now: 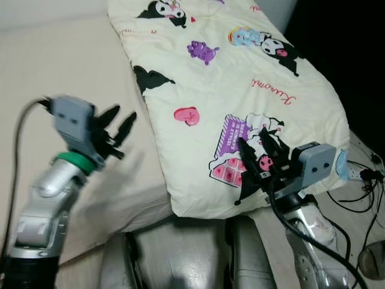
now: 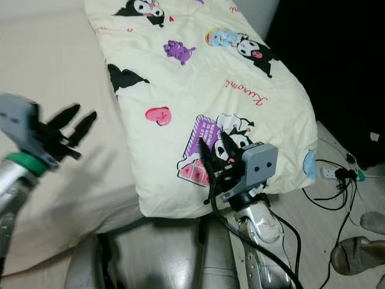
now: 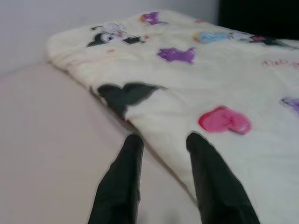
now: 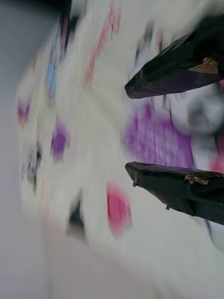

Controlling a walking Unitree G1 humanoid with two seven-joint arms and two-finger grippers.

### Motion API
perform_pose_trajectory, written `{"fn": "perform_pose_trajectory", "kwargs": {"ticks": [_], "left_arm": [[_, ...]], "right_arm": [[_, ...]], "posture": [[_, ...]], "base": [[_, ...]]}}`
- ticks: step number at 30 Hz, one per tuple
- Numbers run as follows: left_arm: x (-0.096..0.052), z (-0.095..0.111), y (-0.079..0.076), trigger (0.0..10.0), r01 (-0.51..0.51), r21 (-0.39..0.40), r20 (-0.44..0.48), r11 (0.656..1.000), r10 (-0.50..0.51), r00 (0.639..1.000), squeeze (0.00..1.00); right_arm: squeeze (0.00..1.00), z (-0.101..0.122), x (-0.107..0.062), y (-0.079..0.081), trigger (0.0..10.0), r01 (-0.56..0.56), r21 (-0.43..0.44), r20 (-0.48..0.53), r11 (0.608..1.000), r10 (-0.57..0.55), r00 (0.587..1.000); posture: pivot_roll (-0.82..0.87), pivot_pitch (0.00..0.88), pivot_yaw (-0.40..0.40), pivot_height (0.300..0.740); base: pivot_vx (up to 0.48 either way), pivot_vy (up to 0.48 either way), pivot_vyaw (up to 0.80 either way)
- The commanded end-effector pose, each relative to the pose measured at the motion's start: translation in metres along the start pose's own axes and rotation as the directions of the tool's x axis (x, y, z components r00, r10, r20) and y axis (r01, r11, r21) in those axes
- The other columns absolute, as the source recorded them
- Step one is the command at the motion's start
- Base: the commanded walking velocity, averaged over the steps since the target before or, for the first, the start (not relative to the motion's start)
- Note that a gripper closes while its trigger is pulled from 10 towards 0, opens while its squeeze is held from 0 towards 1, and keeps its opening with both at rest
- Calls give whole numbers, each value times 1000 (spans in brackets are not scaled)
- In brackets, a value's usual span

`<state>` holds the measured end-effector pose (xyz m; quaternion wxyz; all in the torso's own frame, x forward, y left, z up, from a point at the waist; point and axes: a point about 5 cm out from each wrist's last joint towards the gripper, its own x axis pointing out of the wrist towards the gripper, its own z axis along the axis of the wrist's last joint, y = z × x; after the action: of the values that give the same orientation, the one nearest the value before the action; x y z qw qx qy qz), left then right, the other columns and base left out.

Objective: Clean up the room

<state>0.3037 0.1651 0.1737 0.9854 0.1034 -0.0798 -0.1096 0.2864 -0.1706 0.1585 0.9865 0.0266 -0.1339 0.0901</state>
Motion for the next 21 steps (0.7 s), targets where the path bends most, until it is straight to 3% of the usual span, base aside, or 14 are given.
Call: {"fn": "perform_pose_trajectory", "kwargs": {"ticks": [1,5,10,21], "left_arm": [[-3,-18,-12,10000,10,58,-46,998,-7,999,0],[3,-25,-27,10000,-29,-4,-73,1000,29,997,0],[13,-11,-52,10000,-16,-88,-47,996,12,999,0],[15,-14,-51,10000,-39,-54,-18,998,38,999,0]], "right_arm": [[0,-8,-4,-11,10000,70,-4,-21,998,-70,997],[0,-24,-3,-16,10000,95,3,-81,995,-95,992],[0,-43,-3,-3,10000,45,-9,-153,999,-46,987],[0,-52,2,12,10000,-3,15,-147,1000,5,989]], "posture": [[-131,71,29,550],[-128,49,15,559],[-108,22,-3,579],[-93,19,-1,608]], "base": [[0,0,0],[0,0,0],[0,0,0],[0,0,0]]}}
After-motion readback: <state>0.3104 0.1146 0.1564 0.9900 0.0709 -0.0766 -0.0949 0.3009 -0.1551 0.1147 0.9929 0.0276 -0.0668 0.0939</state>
